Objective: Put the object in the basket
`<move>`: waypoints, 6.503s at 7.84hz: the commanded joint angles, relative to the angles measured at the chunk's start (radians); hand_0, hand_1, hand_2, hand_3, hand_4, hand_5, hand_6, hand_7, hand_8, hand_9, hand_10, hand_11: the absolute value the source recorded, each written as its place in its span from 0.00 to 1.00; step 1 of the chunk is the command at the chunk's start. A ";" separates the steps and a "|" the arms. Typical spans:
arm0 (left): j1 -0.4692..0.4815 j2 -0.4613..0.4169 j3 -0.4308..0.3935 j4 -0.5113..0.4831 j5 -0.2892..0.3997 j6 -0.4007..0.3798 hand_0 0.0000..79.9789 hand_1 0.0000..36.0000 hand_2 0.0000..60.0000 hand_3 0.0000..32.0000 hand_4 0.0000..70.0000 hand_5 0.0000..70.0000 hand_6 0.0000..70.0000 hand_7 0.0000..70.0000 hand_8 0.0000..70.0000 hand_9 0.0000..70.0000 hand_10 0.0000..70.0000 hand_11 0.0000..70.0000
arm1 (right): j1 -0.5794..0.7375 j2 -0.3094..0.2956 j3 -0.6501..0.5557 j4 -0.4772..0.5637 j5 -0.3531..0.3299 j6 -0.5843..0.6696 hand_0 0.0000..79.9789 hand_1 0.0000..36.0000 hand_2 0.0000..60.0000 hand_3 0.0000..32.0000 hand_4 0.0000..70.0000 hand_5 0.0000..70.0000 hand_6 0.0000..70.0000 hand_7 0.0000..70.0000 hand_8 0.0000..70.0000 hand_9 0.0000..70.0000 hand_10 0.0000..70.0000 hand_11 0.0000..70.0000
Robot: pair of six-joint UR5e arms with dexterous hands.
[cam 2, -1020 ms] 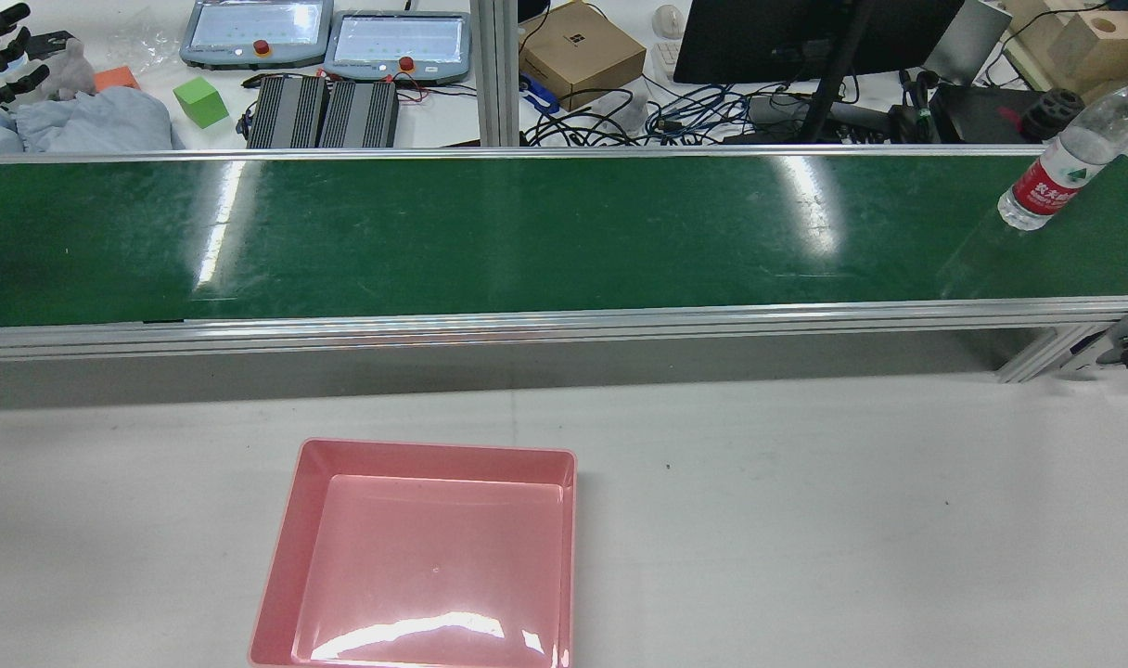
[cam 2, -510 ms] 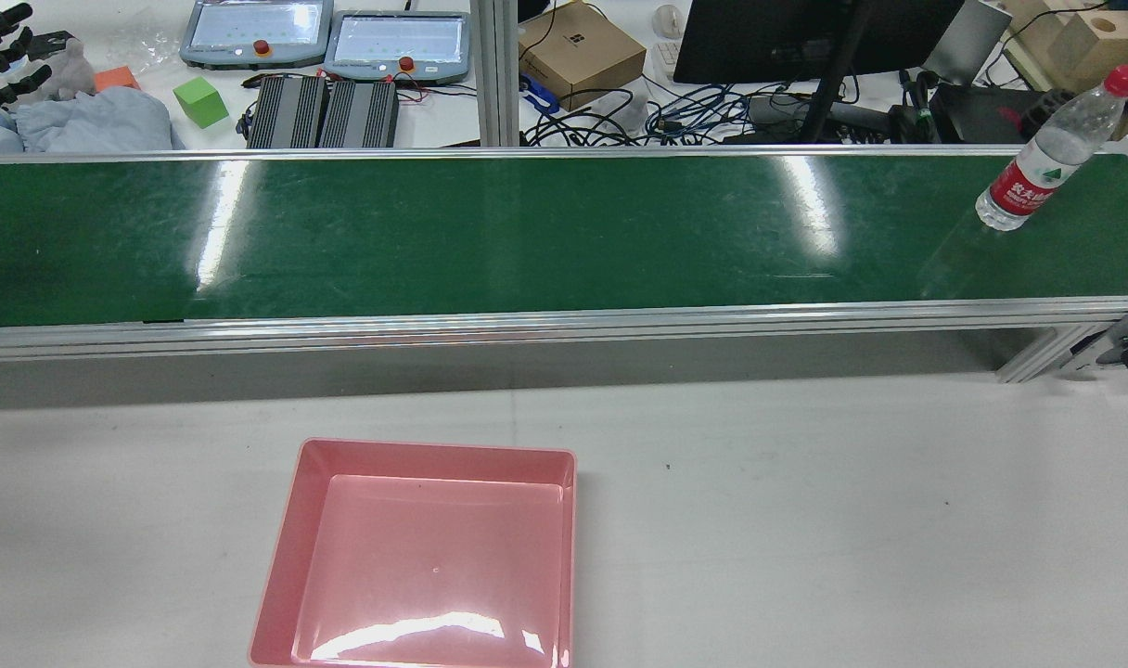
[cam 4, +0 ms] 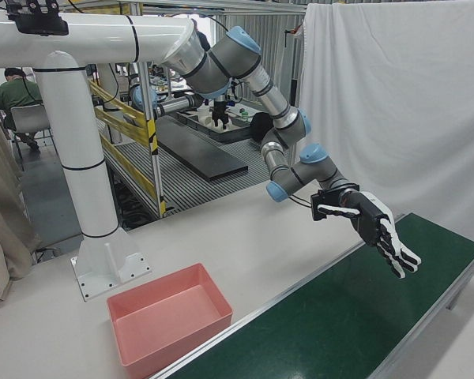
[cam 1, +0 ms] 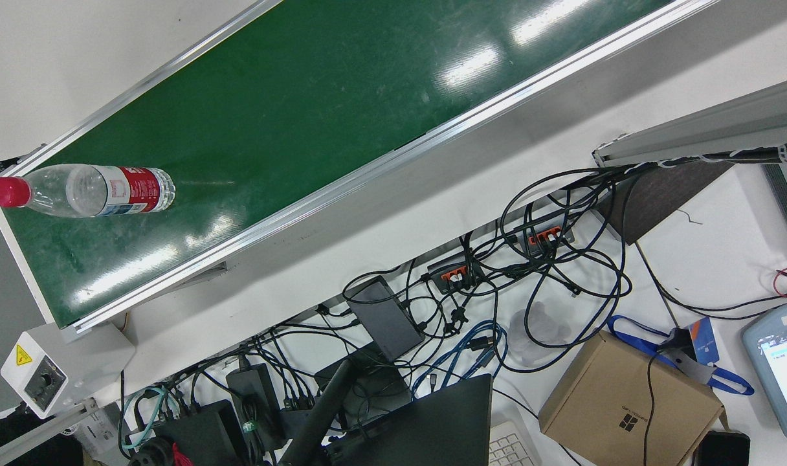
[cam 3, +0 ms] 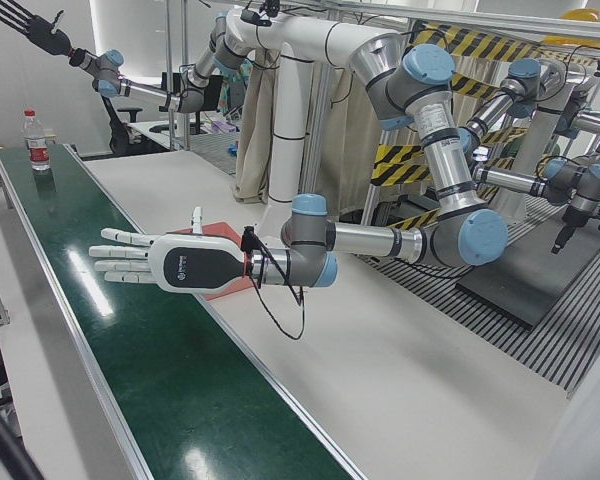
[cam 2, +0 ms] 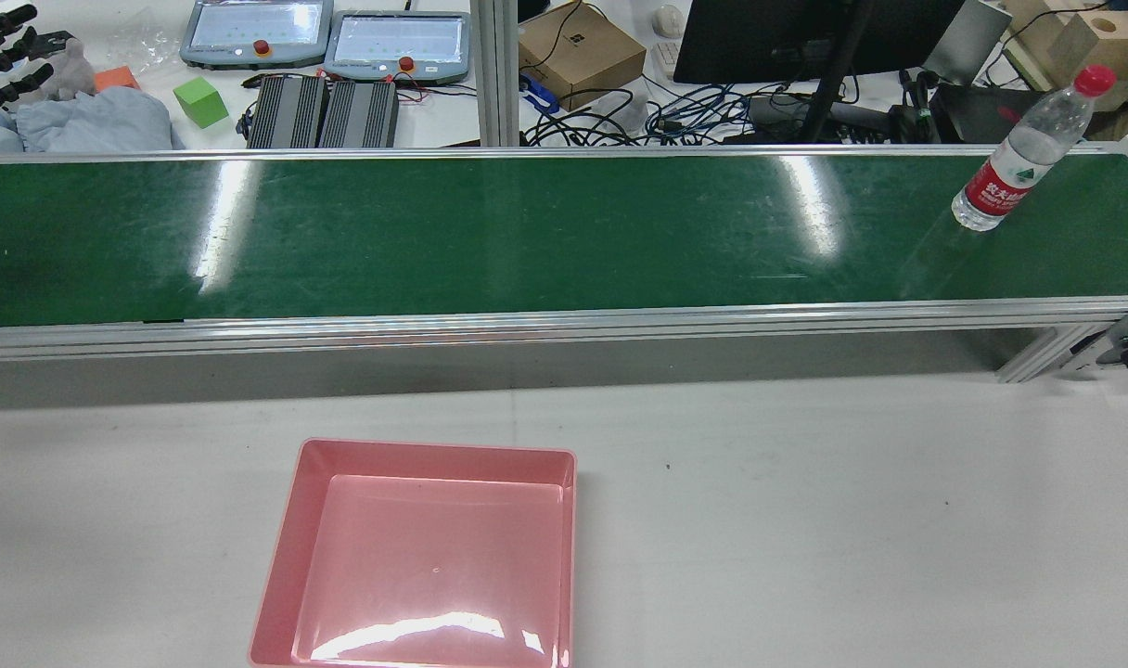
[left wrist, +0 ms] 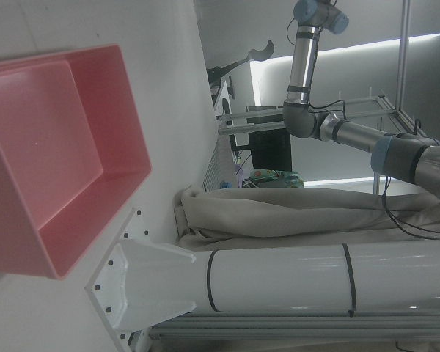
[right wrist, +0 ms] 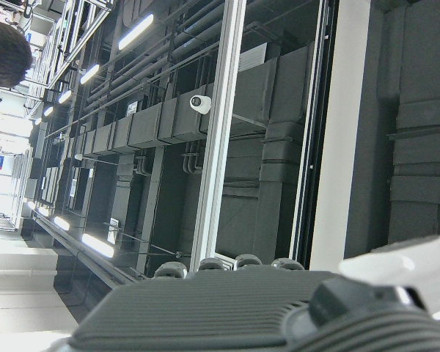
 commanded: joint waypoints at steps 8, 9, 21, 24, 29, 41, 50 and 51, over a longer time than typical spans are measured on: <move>0.019 0.001 0.002 0.005 0.000 0.001 0.60 0.16 0.00 0.01 0.14 0.18 0.01 0.00 0.02 0.00 0.06 0.11 | 0.000 0.000 0.000 0.000 0.000 0.000 0.00 0.00 0.00 0.00 0.00 0.00 0.00 0.00 0.00 0.00 0.00 0.00; 0.021 0.001 0.002 0.005 -0.002 0.001 0.60 0.15 0.00 0.02 0.15 0.18 0.01 0.00 0.02 0.00 0.06 0.10 | 0.000 0.000 0.000 0.000 0.000 0.000 0.00 0.00 0.00 0.00 0.00 0.00 0.00 0.00 0.00 0.00 0.00 0.00; 0.022 -0.006 0.001 0.006 0.000 0.002 0.74 0.43 0.00 0.00 0.16 0.19 0.03 0.00 0.02 0.00 0.09 0.16 | 0.000 0.000 0.001 0.000 0.000 0.000 0.00 0.00 0.00 0.00 0.00 0.00 0.00 0.00 0.00 0.00 0.00 0.00; 0.022 -0.005 0.001 0.012 -0.002 0.002 0.71 0.36 0.00 0.00 0.15 0.17 0.02 0.00 0.02 0.00 0.08 0.14 | 0.000 0.000 0.001 0.000 0.000 0.000 0.00 0.00 0.00 0.00 0.00 0.00 0.00 0.00 0.00 0.00 0.00 0.00; 0.024 -0.003 0.004 0.014 -0.002 0.005 0.68 0.33 0.00 0.00 0.15 0.17 0.03 0.00 0.02 0.00 0.08 0.15 | 0.000 0.000 0.001 0.000 0.000 0.000 0.00 0.00 0.00 0.00 0.00 0.00 0.00 0.00 0.00 0.00 0.00 0.00; 0.061 -0.022 0.030 0.028 -0.011 0.071 0.65 0.28 0.00 0.00 0.14 0.19 0.03 0.00 0.03 0.01 0.08 0.14 | 0.000 0.000 0.001 0.000 0.000 0.000 0.00 0.00 0.00 0.00 0.00 0.00 0.00 0.00 0.00 0.00 0.00 0.00; 0.084 -0.022 0.031 0.035 -0.023 0.071 0.65 0.30 0.00 0.00 0.14 0.20 0.03 0.00 0.03 0.02 0.08 0.14 | 0.000 0.000 0.001 0.000 0.000 0.000 0.00 0.00 0.00 0.00 0.00 0.00 0.00 0.00 0.00 0.00 0.00 0.00; 0.084 -0.022 0.031 0.035 -0.020 0.071 0.66 0.31 0.00 0.00 0.16 0.21 0.04 0.00 0.04 0.03 0.09 0.15 | 0.000 0.000 0.001 0.000 0.000 0.000 0.00 0.00 0.00 0.00 0.00 0.00 0.00 0.00 0.00 0.00 0.00 0.00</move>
